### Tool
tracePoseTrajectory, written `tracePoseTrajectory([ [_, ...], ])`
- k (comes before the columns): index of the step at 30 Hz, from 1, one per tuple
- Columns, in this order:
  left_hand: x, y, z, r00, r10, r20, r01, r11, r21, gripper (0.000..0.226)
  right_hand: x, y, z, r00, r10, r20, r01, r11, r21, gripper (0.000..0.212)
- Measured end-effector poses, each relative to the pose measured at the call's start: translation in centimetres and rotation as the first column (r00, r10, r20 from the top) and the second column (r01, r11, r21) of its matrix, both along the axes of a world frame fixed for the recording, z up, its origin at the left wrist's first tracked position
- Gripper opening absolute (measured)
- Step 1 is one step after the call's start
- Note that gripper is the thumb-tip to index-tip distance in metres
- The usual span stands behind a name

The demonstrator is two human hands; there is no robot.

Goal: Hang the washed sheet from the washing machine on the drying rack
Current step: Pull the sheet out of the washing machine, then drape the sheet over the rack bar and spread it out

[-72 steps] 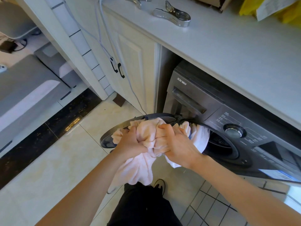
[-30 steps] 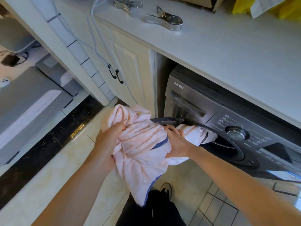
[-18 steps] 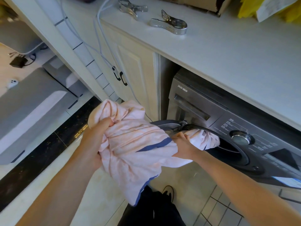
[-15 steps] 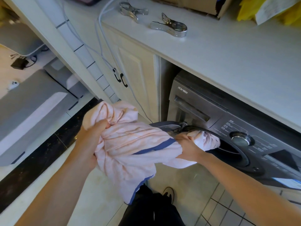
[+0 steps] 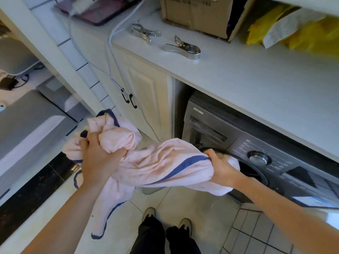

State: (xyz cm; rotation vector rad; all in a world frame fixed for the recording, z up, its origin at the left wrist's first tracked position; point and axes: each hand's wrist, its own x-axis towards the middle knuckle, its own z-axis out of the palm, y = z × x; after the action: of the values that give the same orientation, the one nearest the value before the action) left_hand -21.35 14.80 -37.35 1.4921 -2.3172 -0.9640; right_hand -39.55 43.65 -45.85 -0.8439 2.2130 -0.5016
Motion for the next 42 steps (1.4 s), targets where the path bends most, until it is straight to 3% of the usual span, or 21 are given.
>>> tracePoseTrajectory([
  [2, -0.3, -0.5, -0.1, 0.996, -0.076, 0.049, 0.079, 0.995, -0.057, 0.088, 0.8, -0.4, 1.0, 0.999, 0.045, 0.009, -0.044, 0.997, -0.057, 0.083],
  [5, -0.8, -0.9, -0.1, 0.975, -0.194, 0.106, 0.207, 0.969, -0.131, 0.084, 2.0, -1.0, 1.4, 0.982, 0.128, -0.139, -0.133, 0.991, -0.030, 0.094],
  [10, -1.2, -2.2, 0.0, 0.912, -0.395, 0.109, 0.408, 0.901, -0.151, 0.085, 4.2, -3.3, 3.6, 0.883, 0.223, -0.412, -0.209, 0.975, 0.079, 0.082],
  [19, -0.4, -5.8, 2.0, 0.749, -0.659, 0.065, 0.661, 0.739, -0.128, 0.091, 8.1, -6.6, 8.1, 0.734, 0.163, -0.659, -0.116, 0.987, 0.115, 0.078],
  [31, -1.2, -6.2, 5.4, 0.663, -0.749, 0.000, 0.737, 0.652, -0.179, 0.088, 10.3, -7.3, 18.2, 0.513, 0.228, -0.827, -0.131, 0.974, 0.186, 0.093],
  [42, -1.8, -6.2, 9.2, 0.548, -0.833, -0.084, 0.797, 0.549, -0.252, 0.082, 13.0, -6.7, 25.7, 0.369, 0.296, -0.881, -0.089, 0.955, 0.283, 0.076],
])
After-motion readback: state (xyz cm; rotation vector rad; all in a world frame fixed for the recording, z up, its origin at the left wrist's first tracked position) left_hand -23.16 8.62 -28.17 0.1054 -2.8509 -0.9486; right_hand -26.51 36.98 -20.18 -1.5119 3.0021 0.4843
